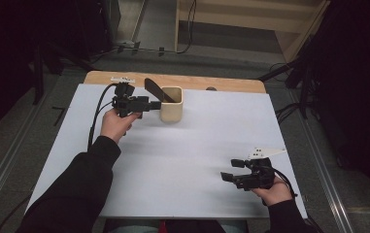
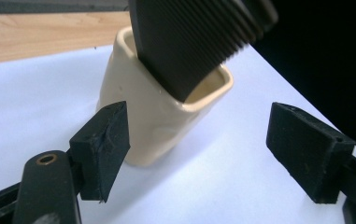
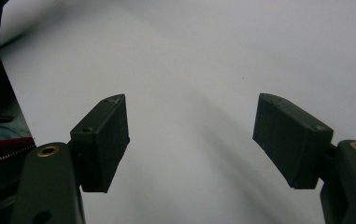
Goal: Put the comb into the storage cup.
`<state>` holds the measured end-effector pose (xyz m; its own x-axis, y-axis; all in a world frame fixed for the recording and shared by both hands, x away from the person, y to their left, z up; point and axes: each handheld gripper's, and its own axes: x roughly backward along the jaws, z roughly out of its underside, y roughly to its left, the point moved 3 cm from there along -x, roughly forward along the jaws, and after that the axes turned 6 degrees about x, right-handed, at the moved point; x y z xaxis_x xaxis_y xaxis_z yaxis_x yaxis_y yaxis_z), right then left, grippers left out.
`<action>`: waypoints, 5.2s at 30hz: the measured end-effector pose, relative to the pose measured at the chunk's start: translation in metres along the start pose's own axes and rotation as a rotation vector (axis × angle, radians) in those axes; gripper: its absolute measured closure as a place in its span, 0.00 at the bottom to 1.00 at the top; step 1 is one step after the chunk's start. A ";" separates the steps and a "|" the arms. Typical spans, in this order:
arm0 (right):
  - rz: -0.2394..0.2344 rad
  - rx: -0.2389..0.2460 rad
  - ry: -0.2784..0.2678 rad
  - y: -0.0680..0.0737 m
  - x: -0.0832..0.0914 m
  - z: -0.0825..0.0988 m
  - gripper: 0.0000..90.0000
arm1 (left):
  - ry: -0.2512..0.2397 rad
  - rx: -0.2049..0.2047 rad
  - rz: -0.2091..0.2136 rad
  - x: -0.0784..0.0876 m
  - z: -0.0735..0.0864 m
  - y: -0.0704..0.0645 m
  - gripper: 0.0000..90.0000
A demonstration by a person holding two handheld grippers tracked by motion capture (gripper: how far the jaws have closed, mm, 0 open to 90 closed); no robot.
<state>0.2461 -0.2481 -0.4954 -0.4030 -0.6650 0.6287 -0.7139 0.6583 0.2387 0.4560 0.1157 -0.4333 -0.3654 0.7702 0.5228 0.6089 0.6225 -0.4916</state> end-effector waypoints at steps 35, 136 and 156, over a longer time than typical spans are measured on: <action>0.015 -0.004 -0.003 -0.004 -0.001 -0.004 0.28 | 0.066 -0.013 0.023 0.020 0.035 -0.007 0.27; 0.059 -0.035 0.020 -0.013 -0.005 -0.004 0.28 | 0.238 -0.141 -0.010 0.085 0.148 -0.040 0.27; 0.062 -0.034 0.023 -0.014 -0.006 -0.004 0.28 | 0.245 -0.127 -0.036 0.093 0.154 -0.033 0.27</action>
<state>0.2606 -0.2519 -0.4993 -0.4321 -0.6146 0.6599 -0.6679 0.7098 0.2237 0.2938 0.1885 -0.4758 -0.2165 0.6814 0.6991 0.6874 0.6149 -0.3865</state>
